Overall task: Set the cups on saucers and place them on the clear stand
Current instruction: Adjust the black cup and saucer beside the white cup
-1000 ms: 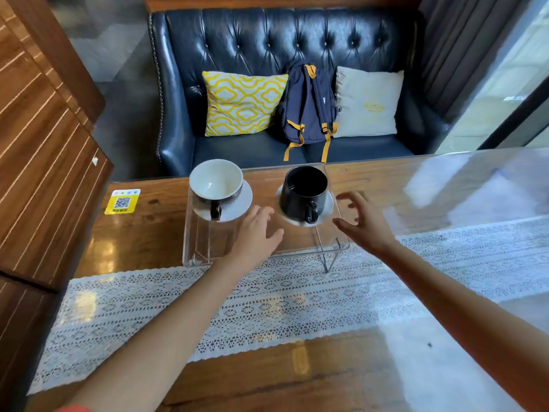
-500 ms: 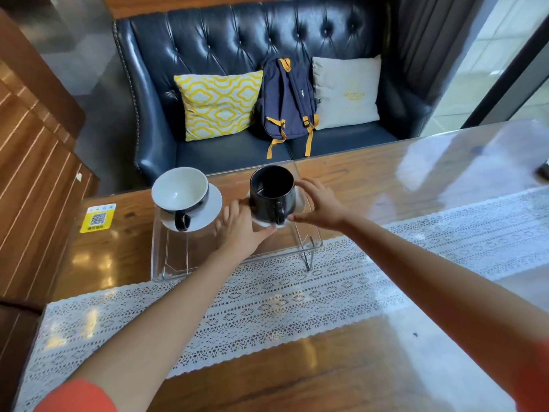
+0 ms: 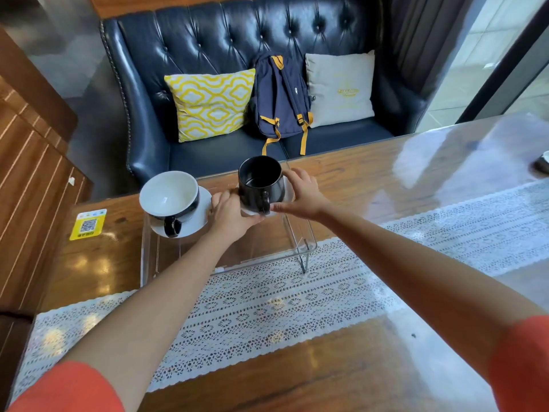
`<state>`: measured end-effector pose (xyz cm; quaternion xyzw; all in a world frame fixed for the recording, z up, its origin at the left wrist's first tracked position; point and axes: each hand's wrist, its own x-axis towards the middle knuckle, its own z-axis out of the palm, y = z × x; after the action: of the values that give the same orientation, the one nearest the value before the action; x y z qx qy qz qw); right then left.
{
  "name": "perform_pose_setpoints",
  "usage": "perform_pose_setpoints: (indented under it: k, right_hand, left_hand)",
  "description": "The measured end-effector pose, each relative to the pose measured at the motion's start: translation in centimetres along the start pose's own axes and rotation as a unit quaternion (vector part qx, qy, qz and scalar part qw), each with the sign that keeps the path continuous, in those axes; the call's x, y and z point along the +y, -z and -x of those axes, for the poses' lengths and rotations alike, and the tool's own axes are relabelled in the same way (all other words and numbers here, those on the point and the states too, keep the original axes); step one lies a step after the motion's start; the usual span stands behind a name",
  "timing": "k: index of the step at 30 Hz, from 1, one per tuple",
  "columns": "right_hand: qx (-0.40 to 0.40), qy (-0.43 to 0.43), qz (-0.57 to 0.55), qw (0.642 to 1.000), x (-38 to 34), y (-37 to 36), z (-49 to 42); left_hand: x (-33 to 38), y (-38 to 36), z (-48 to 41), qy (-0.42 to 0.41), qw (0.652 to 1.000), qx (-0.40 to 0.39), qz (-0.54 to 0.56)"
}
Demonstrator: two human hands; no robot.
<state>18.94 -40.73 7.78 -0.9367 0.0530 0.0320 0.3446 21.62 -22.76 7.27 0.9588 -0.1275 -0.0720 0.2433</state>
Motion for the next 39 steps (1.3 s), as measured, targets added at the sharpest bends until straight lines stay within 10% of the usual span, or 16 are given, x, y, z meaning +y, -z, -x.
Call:
perform_pose_setpoints:
  k: [39]
  right_hand:
    - [0.072,-0.009,-0.07,0.995,-0.6,-0.7,-0.8]
  left_hand:
    - [-0.7,0.0,-0.2,-0.019,1.0,-0.008,-0.011]
